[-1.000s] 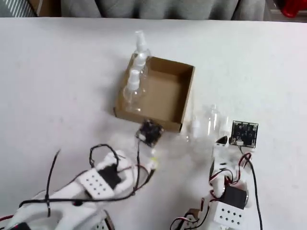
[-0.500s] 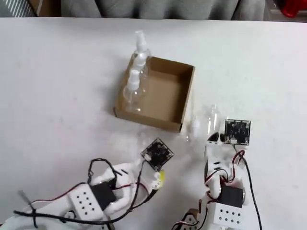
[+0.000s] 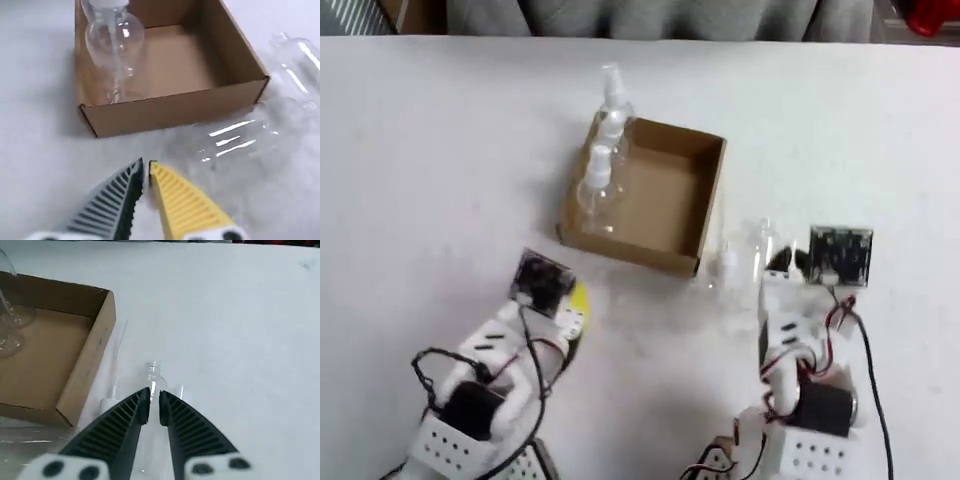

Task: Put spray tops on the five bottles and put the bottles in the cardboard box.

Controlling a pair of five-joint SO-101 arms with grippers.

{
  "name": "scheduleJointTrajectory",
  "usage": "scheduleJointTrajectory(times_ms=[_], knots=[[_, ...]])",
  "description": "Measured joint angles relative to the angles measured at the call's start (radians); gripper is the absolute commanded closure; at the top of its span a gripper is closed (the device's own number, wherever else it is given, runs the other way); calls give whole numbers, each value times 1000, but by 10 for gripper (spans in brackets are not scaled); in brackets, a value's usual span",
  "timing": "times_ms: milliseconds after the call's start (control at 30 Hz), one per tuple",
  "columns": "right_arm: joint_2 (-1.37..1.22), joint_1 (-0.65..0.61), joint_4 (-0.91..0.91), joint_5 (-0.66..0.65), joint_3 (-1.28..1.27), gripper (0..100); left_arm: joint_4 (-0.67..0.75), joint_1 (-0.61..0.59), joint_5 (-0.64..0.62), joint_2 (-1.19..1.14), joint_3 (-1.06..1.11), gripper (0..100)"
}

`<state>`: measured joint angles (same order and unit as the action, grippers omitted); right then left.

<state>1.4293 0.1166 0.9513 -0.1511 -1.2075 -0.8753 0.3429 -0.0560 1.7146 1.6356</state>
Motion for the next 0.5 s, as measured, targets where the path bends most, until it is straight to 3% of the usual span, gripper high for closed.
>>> scheduleJointTrajectory(times_ms=[267,500], knots=[[-489,-161,0,0,166,984,31,-86,97,95,60,978],[-496,-210,0,11,180,984,31,-103,132,95,60,976]])
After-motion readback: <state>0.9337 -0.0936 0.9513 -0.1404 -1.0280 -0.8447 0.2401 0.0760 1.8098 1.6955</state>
